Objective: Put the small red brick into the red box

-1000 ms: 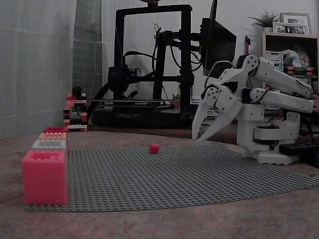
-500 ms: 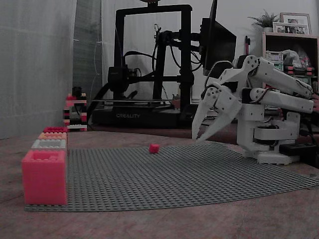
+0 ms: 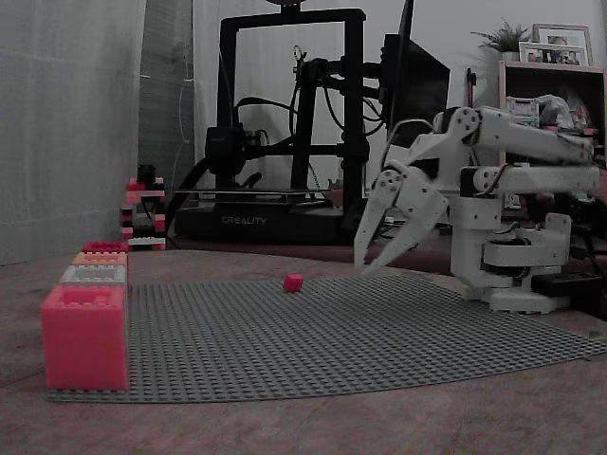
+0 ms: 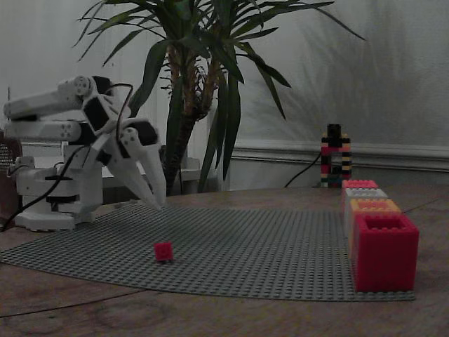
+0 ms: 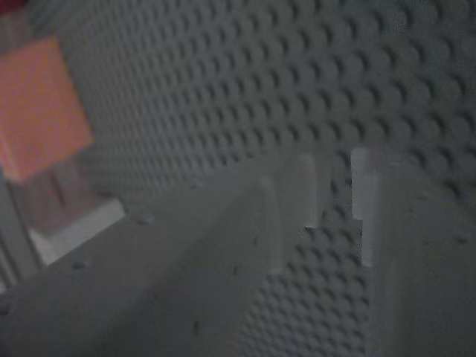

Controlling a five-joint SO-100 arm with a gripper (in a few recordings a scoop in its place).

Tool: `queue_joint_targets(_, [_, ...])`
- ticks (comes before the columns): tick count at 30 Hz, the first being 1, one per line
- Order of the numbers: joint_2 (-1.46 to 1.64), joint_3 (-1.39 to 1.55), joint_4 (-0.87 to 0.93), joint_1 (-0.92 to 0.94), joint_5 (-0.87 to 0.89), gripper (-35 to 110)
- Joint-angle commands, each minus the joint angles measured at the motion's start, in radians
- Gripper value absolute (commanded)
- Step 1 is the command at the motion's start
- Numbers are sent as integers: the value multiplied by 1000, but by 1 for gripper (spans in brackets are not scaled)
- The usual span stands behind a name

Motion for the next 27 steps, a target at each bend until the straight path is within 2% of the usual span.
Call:
queue_joint_targets(1, [-207, -190, -101, 92, -52, 0])
queue_joint_targets(5, [-420, -316, -173, 178, -183, 0])
queue_joint_targets(8, [-546, -413, -141, 213, -477, 0])
queue_joint_targets(10, [-623, -477, -106, 239, -571, 0])
queue_joint_targets(20, [-933, -716, -63, 339, -746, 9])
queue_joint_targets(27, [-1083, -770, -69, 373, -834, 16])
